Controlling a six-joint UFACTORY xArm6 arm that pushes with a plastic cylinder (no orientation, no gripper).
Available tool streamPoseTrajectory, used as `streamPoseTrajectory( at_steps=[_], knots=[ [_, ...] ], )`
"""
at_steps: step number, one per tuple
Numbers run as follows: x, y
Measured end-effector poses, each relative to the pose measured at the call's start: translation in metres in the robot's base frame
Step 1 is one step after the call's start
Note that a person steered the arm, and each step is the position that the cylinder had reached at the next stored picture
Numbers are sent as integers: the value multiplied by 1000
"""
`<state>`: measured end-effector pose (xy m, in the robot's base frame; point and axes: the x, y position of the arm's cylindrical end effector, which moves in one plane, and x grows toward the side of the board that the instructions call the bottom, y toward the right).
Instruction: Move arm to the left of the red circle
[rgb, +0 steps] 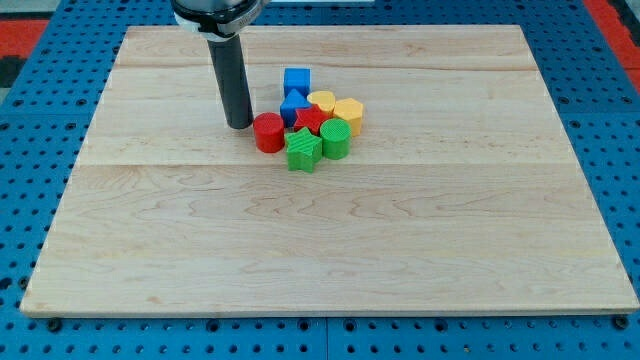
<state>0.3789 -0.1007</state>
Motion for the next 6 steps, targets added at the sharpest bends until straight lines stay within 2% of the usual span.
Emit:
streamPoseTrajectory(
  at_steps=[1,2,3,4,5,6],
  knots=[
    [0,0],
    [1,34],
    [1,39],
    [1,39],
    [1,3],
    [38,-3]
  ],
)
